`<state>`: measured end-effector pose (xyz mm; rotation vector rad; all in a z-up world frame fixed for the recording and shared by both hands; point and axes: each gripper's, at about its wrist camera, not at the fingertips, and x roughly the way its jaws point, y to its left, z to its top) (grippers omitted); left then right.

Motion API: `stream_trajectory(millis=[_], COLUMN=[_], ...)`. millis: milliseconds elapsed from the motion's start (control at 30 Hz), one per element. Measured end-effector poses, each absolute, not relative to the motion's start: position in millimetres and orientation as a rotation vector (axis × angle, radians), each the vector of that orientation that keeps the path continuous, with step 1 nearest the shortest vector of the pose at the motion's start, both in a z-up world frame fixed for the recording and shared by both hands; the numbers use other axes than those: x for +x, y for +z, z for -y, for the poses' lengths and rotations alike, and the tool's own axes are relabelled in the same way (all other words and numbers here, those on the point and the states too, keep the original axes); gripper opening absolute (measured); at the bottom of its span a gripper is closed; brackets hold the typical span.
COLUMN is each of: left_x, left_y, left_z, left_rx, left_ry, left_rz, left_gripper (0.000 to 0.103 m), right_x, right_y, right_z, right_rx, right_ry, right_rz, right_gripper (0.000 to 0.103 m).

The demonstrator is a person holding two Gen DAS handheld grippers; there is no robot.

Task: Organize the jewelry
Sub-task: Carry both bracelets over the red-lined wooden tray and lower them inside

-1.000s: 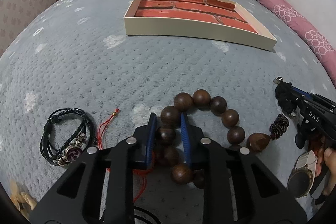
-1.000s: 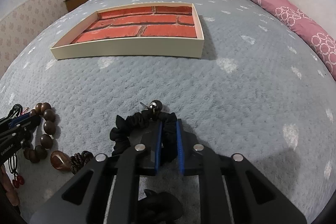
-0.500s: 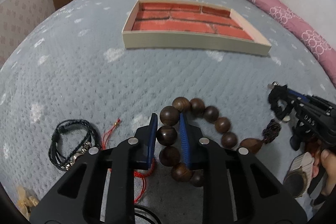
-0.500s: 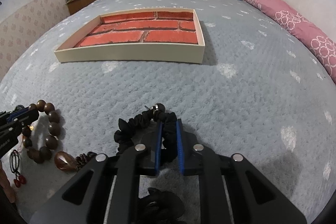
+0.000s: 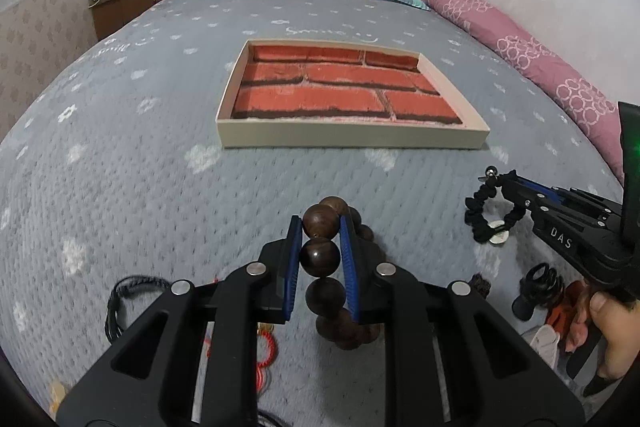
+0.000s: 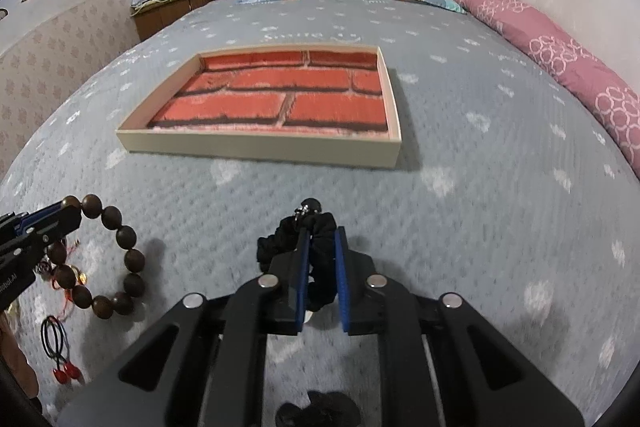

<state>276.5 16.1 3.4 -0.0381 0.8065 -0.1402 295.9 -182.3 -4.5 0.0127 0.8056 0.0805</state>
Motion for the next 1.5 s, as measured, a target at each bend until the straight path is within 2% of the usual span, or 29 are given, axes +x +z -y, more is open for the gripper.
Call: stream_trajectory(millis=[433, 767, 1233, 1500], left_x=[323.1, 399.2, 527.5, 563.6], left_y=[45.7, 72.2, 27.5, 6.9], left_z=[-7.6, 1.1, 8.5, -1.2], left_rx=[-0.029, -0.025, -0.019, 0.006], left_ry=[-0.142, -0.118, -0.076, -0.027], left_rz=[-0.739, -0.661, -0.714, -0.757], left_gripper=[0.018, 0.018, 0.018, 0.018], right_x=[337.9, 402.0, 512.7, 547.8], right_y=[34.2, 56.0, 28.2, 3.9], right_z=[179.5, 170.7, 173.5, 175.5], right_rx=[0.030, 0.029, 0.060, 0.064], right_ry=[0.079, 0.088, 0.025, -0.008], right_rz=[-0.725, -0.671, -0.675, -0.734], right_gripper=[0.012, 0.012, 0.012, 0.012])
